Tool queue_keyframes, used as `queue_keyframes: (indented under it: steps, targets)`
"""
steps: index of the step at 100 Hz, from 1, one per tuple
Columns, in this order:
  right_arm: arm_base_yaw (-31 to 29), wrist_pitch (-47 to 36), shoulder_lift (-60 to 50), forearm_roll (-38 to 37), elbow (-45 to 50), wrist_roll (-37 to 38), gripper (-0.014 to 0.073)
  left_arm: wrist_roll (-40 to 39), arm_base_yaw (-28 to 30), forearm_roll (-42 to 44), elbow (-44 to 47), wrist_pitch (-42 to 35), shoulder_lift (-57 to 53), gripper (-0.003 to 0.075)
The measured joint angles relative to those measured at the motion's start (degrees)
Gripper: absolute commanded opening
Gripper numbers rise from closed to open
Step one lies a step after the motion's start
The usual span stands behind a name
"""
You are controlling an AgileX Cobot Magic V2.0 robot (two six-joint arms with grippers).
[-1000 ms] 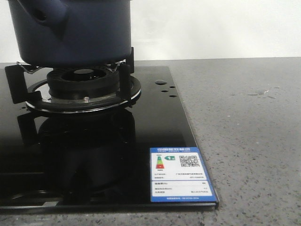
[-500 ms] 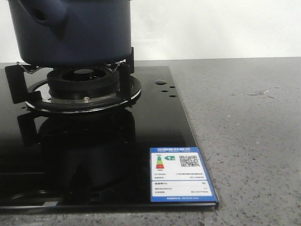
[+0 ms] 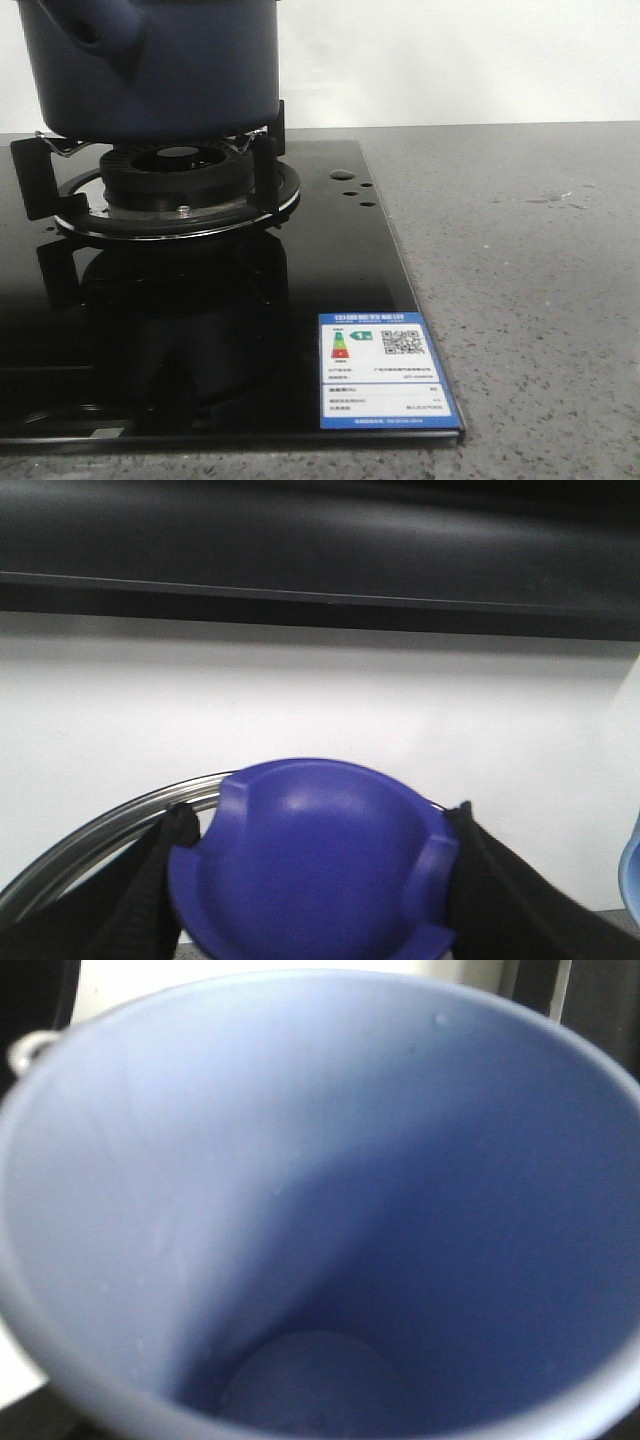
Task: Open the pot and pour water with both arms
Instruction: 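Tilt the cup with the right gripper to pour water into the pot, then turn the empty cup upright and set it down on the counter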
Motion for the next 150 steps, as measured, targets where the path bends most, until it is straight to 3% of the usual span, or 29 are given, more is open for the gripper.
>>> queue_keyframes:
  steps: [58,82,100,120,150]
  targets:
    - [0.0,0.4,0.0,0.8,-0.2,1.0,0.0260,0.0,0.0,0.0,0.0,0.0,0.0,0.0339]
    - [0.0,3.1,0.0,2.7,-0.2,13.2,0.0260,0.0,0.0,0.0,0.0,0.0,0.0,0.0339]
    - [-0.3,5.6,-0.8,3.6,-0.2,27.9,0.0260,0.0,0.0,0.0,0.0,0.0,0.0,0.0339]
    - [-5.5,4.6,-5.4,11.8,-0.1,41.7,0.0260,0.0,0.0,0.0,0.0,0.0,0.0,0.0339]
    - [-20.0,-8.3,-15.1,33.0,12.7,44.2,0.0260,0.0,0.0,0.0,0.0,0.0,0.0,0.0339]
